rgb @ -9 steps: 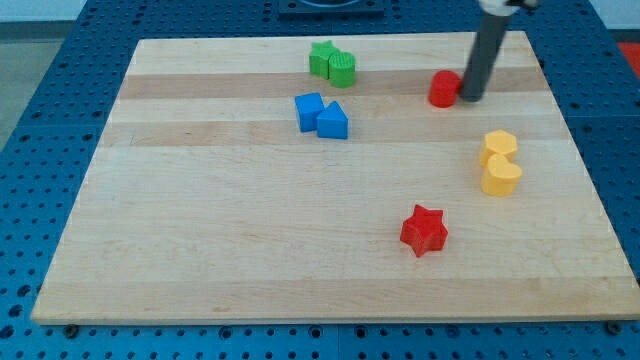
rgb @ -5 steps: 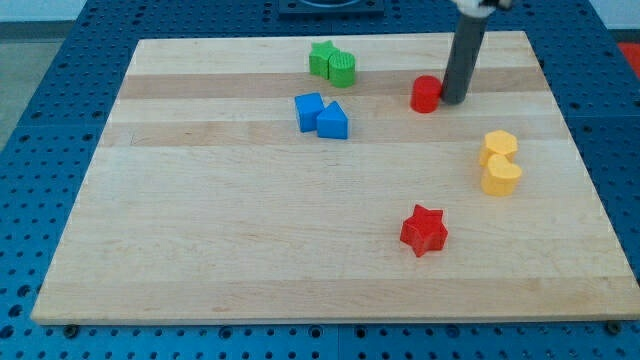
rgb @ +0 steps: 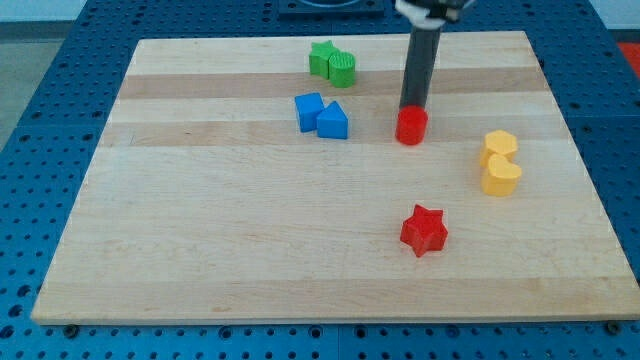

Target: Move the red circle to the top left side of the red star

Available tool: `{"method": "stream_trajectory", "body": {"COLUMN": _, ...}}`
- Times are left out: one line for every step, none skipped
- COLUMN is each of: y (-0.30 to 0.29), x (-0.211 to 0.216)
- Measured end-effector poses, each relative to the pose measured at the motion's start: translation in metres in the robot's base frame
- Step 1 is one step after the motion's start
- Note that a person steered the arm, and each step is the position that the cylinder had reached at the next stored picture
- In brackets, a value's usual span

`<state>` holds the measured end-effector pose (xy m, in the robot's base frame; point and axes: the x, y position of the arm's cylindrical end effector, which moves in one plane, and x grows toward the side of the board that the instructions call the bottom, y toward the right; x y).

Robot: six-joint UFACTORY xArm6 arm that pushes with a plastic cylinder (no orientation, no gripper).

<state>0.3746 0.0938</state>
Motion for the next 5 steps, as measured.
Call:
{"method": "stream_trajectory", "body": {"y": 0.001, "x": 0.011}}
{"method": "stream_trajectory", "body": {"y": 0.023, "x": -0.006}}
{"method": "stream_trajectory", "body": {"y": 0.042, "x": 0.000}}
{"method": "stream_trajectory", "body": {"y": 0.000, "x": 0.052}}
{"method": "stream_trajectory", "body": {"y": -0.032, "x": 0.086}}
